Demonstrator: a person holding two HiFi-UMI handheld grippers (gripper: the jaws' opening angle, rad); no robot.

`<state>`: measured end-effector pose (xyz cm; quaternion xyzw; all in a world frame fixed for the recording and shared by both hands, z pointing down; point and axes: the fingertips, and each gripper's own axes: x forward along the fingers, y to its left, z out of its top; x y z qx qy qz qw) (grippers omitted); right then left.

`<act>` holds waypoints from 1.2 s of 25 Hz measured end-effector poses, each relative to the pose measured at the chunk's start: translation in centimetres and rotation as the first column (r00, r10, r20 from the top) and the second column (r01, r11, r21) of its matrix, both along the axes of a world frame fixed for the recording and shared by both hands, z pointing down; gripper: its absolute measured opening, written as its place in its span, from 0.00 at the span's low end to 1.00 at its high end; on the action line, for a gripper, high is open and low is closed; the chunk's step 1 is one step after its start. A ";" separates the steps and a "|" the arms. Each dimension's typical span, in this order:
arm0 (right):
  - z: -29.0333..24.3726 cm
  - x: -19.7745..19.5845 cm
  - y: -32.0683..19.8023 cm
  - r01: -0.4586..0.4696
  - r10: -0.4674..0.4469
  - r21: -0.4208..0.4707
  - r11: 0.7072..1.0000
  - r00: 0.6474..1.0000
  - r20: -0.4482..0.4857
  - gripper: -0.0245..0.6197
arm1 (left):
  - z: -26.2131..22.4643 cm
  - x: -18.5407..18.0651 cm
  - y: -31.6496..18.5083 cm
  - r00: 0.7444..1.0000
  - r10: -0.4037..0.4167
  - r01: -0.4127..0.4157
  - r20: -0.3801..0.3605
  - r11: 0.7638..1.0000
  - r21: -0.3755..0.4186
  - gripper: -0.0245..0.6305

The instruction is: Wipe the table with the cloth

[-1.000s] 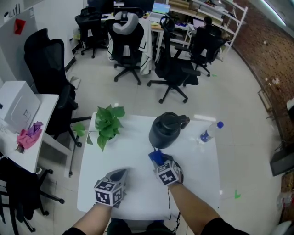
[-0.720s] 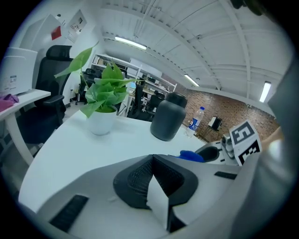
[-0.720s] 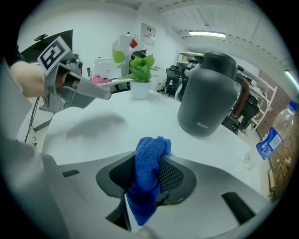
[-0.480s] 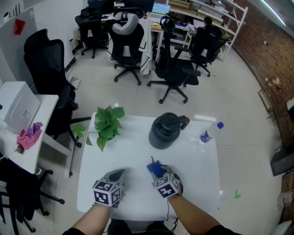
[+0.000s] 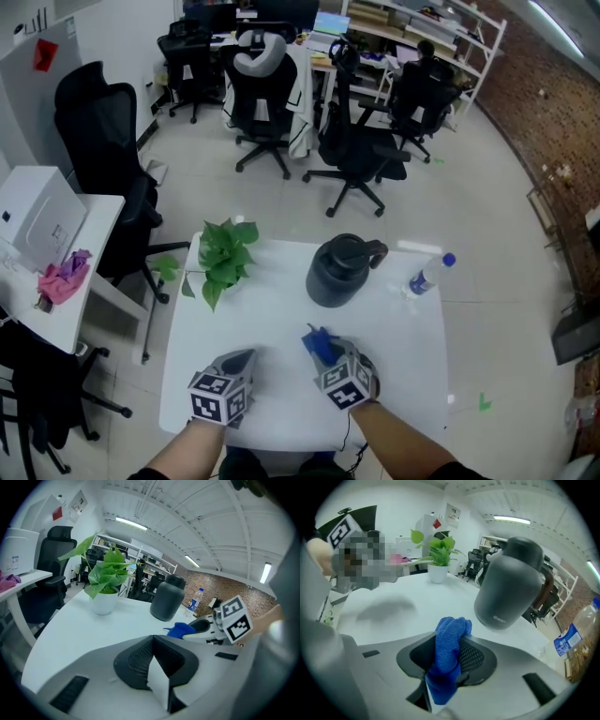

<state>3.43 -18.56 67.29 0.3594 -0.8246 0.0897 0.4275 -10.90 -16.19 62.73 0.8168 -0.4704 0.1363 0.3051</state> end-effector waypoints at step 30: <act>-1.9 28.3 7.2 -0.394 0.395 -0.019 0.919 0.918 0.044 0.22 | -2.2 -0.1 2.4 0.998 0.028 -0.029 0.054 1.000 0.009 0.04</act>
